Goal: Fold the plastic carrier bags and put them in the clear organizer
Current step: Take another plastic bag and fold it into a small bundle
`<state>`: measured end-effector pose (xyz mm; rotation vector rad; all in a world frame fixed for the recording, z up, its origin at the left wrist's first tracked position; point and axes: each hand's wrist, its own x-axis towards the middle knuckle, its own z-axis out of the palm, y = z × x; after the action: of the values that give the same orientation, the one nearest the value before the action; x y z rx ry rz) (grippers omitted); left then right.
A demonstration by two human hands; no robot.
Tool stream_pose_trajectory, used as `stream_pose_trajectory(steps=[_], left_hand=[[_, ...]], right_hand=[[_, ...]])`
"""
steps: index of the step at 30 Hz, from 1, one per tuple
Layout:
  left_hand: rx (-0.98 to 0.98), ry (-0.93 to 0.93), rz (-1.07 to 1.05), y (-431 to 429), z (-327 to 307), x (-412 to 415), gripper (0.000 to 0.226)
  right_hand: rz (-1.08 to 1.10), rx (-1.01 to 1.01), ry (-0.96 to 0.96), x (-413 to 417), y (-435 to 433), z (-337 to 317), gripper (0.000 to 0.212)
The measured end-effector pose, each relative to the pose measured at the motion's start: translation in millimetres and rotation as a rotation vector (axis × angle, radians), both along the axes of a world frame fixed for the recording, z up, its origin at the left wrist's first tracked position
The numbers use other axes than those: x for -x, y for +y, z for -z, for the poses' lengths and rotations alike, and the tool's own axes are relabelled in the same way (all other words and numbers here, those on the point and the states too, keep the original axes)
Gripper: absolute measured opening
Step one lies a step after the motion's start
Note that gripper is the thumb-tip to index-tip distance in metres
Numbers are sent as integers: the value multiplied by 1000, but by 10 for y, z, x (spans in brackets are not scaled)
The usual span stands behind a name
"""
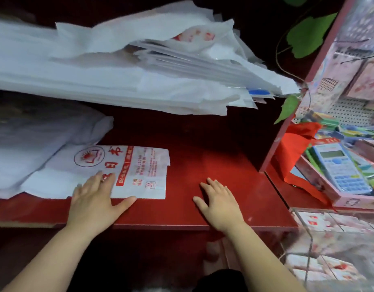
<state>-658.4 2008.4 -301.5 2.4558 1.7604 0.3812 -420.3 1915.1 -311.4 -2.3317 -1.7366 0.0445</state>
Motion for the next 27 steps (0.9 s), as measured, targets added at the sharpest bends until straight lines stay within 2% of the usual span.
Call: stream_pose_trajectory(steps=[3,5,7,8,9,10,13,14,17,20,22,25,27], left_hand=[[100,76,87,-8,-44,34,92],[102,88,213,-125,-43,-41,109],[111,97,308,-257,-6,-142,137],[96,99,338,-326,22,-187,142],[42,91,381,-377,57,-232,139],[-36,92,430,-416,94,-284,127],[-245,-62,562,-506,194,-349,50],[-317,-142,604,-506,230,-373,41],[-349,-226,669,-502,323,-431,45],[-440,-284,765,-476,323,-426,9],[-432,-283,811,-471,298,-426,34],[-371,-247,837,-408,209,-390,33],[-350,-257,826,-313,142,-366,33]], right_hand=[[-22,-2,21,-11,12,-14,62],[-59,-71,70,-1,-14,-11,87],[-107,-199,222,0,-84,-16,97],[-149,-240,277,1,-136,-13,96],[-212,-271,254,-1,-191,6,94],[-280,-299,144,-4,-253,34,90],[-387,-276,-238,-65,-402,191,72],[-395,-279,-285,-91,-440,232,66],[-406,-387,-212,-179,-518,219,48],[-399,-461,-189,-281,-582,175,34],[-387,-482,-145,-332,-629,165,30],[-323,-523,40,-373,-657,102,30],[-261,-521,79,-383,-637,21,36]])
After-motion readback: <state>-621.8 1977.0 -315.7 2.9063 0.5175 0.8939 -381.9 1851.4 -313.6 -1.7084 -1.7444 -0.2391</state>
